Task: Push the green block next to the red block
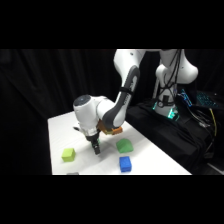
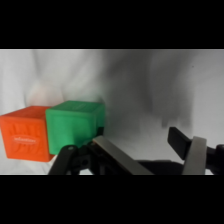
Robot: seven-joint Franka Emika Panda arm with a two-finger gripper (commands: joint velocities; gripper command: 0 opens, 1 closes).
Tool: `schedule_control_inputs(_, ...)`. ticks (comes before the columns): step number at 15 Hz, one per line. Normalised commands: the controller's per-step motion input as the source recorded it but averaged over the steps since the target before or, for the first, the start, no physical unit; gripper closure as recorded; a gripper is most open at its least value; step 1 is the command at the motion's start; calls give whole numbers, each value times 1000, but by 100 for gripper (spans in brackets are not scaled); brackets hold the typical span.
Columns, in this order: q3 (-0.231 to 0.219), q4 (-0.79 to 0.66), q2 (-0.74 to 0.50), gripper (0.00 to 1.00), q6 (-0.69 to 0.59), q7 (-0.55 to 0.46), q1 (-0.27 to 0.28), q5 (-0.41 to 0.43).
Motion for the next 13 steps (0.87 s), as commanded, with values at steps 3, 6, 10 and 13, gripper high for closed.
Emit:
schedule_control_inputs(3, 133, -153, -481, 0, -456, -327, -58, 163)
schedule_control_inputs(6, 92, -60, -609, 0, -615, -270, -8, 108)
schedule_control_inputs(10, -10, 281, -334, 0, -694, -114, 9, 36)
schedule_control_inputs(13, -44, 400, -26, 0, -438, -22, 22, -58)
